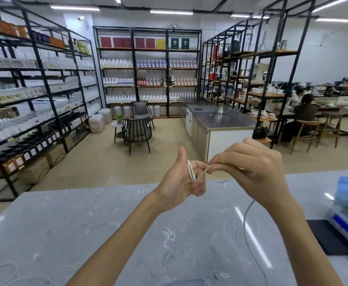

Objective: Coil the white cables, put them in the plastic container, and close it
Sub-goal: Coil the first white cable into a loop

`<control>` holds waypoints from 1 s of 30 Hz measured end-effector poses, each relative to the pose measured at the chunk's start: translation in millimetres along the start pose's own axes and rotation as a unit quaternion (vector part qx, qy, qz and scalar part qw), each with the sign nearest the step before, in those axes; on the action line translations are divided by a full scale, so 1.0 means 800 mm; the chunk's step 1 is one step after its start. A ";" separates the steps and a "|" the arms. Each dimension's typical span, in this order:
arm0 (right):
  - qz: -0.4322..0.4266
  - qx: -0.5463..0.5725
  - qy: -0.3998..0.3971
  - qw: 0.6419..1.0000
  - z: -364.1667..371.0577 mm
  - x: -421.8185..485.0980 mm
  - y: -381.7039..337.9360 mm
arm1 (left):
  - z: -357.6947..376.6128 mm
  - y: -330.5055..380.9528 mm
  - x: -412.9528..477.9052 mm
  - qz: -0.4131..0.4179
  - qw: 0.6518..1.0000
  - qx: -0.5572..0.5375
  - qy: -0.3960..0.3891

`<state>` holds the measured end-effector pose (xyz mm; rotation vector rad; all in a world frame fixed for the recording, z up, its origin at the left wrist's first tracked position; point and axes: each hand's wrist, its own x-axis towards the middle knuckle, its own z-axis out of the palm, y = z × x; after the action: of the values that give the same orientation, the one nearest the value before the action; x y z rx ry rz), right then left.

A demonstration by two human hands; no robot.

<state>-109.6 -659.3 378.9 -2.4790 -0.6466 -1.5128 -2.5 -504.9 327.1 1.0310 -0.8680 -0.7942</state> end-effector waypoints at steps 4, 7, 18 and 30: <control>0.000 0.008 0.019 1.000 0.004 -0.001 0.009 | 0.008 -0.005 -0.001 0.001 0.995 0.092 -0.027; 0.077 0.120 0.022 0.990 0.015 0.006 0.013 | 0.027 -0.016 -0.010 -0.002 0.989 0.123 -0.082; 0.401 0.289 -0.174 0.852 0.119 -0.081 -0.046 | -0.023 0.007 -0.007 -0.012 0.996 0.026 0.079; 0.085 -0.030 -0.198 0.976 0.026 -0.034 -0.060 | -0.005 -0.036 -0.025 -0.049 0.976 0.213 0.027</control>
<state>-124.5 -616.7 341.5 -2.8267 -0.4317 -0.9990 -11.6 -494.6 294.5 1.4752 -0.9687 -0.6711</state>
